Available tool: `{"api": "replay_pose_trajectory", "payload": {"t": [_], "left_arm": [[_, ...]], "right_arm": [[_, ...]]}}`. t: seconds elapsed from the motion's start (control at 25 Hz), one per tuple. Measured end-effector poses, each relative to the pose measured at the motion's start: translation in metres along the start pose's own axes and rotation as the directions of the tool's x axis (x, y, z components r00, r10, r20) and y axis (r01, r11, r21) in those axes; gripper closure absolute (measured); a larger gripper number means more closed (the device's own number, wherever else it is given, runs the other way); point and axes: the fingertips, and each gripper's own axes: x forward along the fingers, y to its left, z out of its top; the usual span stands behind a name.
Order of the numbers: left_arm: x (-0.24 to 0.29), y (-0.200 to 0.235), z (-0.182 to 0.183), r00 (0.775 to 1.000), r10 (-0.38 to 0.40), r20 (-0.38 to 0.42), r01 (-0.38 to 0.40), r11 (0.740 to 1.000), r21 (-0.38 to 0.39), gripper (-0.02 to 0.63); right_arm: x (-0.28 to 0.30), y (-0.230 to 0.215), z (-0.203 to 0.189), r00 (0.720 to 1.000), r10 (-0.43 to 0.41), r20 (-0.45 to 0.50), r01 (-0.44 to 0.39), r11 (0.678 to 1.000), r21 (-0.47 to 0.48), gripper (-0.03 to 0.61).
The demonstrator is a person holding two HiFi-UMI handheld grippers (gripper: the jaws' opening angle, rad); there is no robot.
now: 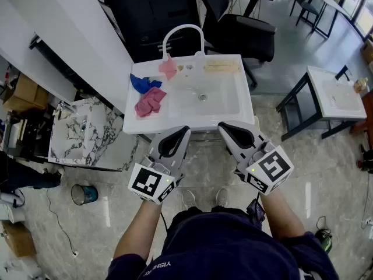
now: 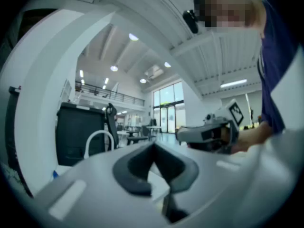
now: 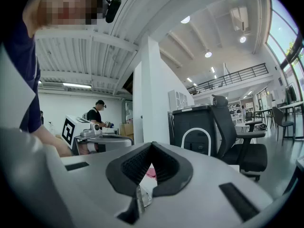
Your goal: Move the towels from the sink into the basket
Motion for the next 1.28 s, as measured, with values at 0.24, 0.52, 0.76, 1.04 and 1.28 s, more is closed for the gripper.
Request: {"api": "replay_pose_trajectory", "payload": {"t": [0.24, 0.52, 0.76, 1.04, 1.28], "left_arm": [[0.010, -0.015, -0.005, 1.000, 0.002, -0.006, -0.002, 1.000, 0.000, 0.611], [0.023, -0.039, -0.003, 1.000, 0.027, -0.013, -0.027, 0.999, 0.019, 0.611], [0.031, -0.052, -0.006, 0.997, 0.068, -0.025, -0.067, 0.997, 0.024, 0.611], [0.042, -0.053, -0.015, 0.995, 0.089, -0.038, -0.088, 0.996, 0.018, 0.611], [0.052, -0.038, -0.027, 0.995, 0.092, -0.050, -0.092, 0.996, 0.002, 0.611]], "right_arm": [[-0.016, -0.009, -0.006, 1.000, 0.002, 0.000, -0.002, 1.000, 0.002, 0.572], [-0.035, -0.017, -0.007, 0.999, 0.054, 0.007, -0.054, 0.999, 0.002, 0.572], [-0.049, -0.033, -0.010, 0.996, 0.085, 0.009, -0.086, 0.996, 0.008, 0.572], [-0.050, -0.049, -0.021, 0.995, 0.101, 0.001, -0.101, 0.995, 0.018, 0.572], [-0.037, -0.065, -0.025, 0.994, 0.105, -0.019, -0.105, 0.994, 0.017, 0.572]]}}
